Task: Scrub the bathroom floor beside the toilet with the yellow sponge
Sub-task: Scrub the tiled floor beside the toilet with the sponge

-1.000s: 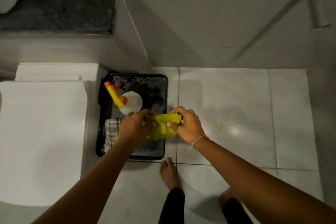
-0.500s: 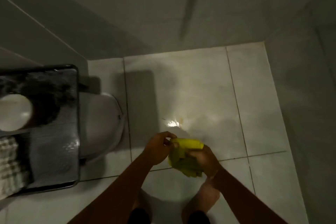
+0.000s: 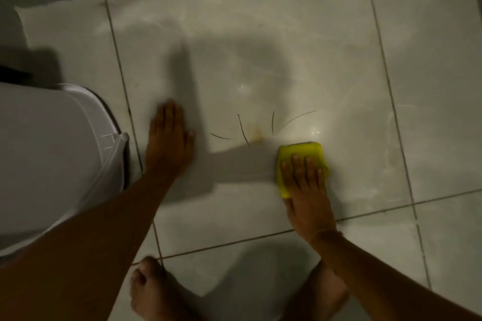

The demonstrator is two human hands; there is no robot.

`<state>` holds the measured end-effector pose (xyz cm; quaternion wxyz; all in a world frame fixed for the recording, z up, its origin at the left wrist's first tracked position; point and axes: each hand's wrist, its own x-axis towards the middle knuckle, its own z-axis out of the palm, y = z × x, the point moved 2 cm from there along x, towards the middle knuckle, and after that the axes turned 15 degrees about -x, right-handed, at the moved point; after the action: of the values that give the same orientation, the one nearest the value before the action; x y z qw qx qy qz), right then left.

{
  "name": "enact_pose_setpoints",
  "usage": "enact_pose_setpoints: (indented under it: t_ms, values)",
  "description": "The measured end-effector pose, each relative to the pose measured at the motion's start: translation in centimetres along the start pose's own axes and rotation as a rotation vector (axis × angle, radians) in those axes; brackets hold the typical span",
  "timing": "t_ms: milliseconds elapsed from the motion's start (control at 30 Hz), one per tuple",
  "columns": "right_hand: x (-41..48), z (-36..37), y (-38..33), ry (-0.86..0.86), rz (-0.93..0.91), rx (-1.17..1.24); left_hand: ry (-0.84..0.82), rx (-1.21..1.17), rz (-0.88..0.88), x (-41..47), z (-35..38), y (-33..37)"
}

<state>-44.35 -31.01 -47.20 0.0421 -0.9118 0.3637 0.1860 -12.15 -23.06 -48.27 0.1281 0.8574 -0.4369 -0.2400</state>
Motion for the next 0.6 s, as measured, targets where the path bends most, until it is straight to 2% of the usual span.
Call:
enact_pose_setpoints:
  t_ms: [67,100,133,200,233,267,300,367,400,433,467,567,600]
  values:
    - [-0.4,1.0,2.3,0.021,-0.103,-0.051,0.057,-0.007,0.061,0.7,0.8,-1.0]
    - [0.2,1.1,3.8,0.014,-0.048,-0.066,0.085,-0.008,0.087,0.7,1.1,-1.4]
    - [1.9,0.8,5.1,0.02,0.09,-0.036,0.11,-0.006,0.106,0.7,1.2,-1.8]
    - [7.8,-1.2,6.9,0.068,0.532,0.151,0.157,-0.004,0.145,0.5,1.4,-2.2]
    - [11.1,-2.5,6.7,0.054,0.681,0.257,0.173,-0.002,0.164,0.5,1.5,-2.2]
    - [13.5,-3.4,6.0,0.07,0.697,0.295,0.18,-0.001,0.17,0.7,1.5,-2.3]
    - [14.5,-3.6,5.0,0.093,0.578,0.254,0.178,0.004,0.167,0.8,1.5,-2.3]
    - [11.5,-2.3,3.3,0.144,0.123,0.068,0.16,0.018,0.156,0.8,1.5,-2.3]
    - [8.1,-1.4,3.4,0.123,-0.017,0.009,0.151,0.02,0.15,0.8,1.4,-2.2]
    - [4.5,-0.8,4.6,0.052,-0.036,-0.008,0.141,0.02,0.146,0.9,1.3,-2.1]
    - [2.4,-0.3,6.4,0.004,0.076,0.01,0.138,0.022,0.143,0.9,1.2,-2.1]
    - [6.7,-1.4,9.0,-0.017,0.717,0.291,0.15,0.044,0.137,0.9,1.6,-2.4]
    - [9.9,-2.7,8.5,-0.003,0.743,0.343,0.154,0.05,0.138,1.0,1.8,-2.5]
